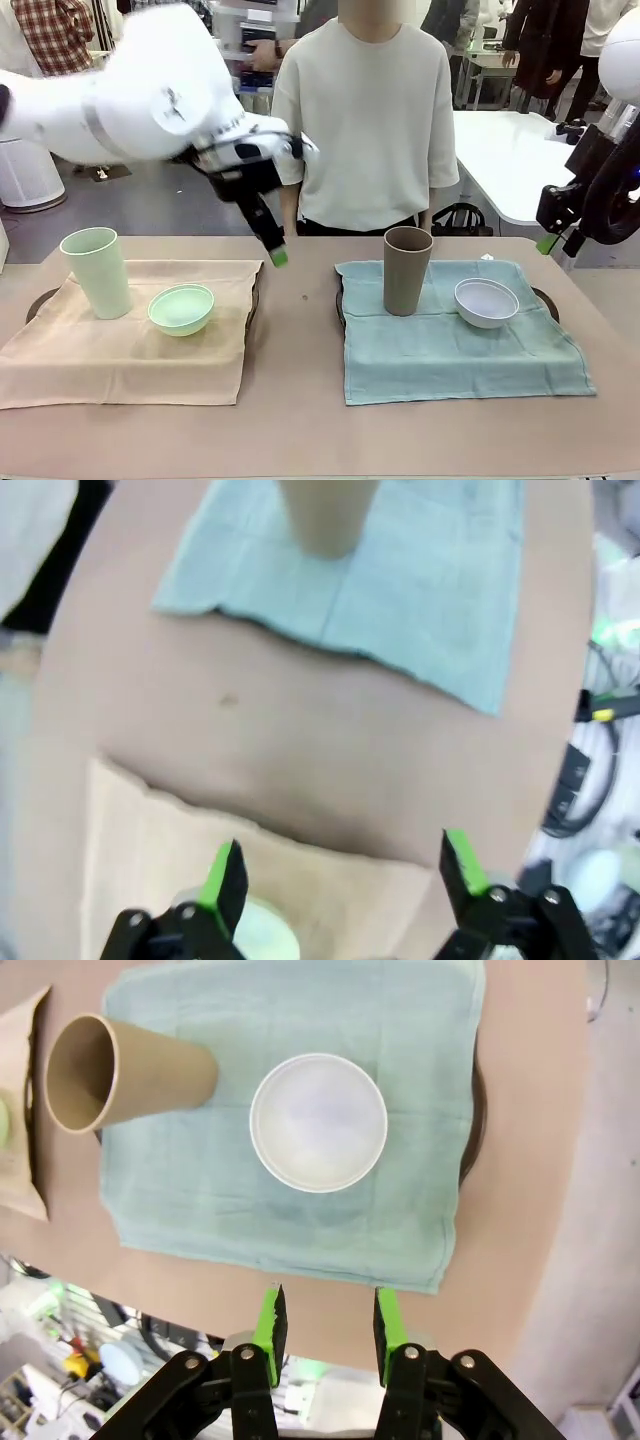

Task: Set up a tray with a mat and arrange the tableware.
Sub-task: Place the Picnic Bowl and Reusable plastic cup back onto the Handle tray in front of the human's position.

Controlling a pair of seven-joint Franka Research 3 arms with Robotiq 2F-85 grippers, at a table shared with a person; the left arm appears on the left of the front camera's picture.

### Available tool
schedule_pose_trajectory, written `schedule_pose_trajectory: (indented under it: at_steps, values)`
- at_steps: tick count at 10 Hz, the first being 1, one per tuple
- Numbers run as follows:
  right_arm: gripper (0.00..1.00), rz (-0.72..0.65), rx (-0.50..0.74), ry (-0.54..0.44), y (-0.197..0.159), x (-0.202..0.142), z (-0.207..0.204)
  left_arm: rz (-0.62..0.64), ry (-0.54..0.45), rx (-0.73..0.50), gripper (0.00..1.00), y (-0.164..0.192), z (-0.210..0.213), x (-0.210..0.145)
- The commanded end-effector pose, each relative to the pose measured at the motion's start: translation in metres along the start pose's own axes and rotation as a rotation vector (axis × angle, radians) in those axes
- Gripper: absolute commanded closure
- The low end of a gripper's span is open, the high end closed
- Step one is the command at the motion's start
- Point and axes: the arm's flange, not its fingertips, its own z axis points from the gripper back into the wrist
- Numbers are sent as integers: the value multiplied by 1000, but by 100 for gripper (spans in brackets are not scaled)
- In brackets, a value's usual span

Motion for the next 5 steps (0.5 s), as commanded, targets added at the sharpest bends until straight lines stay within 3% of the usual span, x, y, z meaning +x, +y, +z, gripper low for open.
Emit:
schedule_pose_trajectory:
  at_steps: [1,3,5]
  values:
    - [45,-50,-72,7,10,-9,-5,116,75,34,0,-4,33,-6]
    - [25,-145,-110,86,16,-20,7,233,125,60,0,1,70,-30]
    - [5,-218,-128,94,20,-32,18,388,186,109,0,6,96,-61]
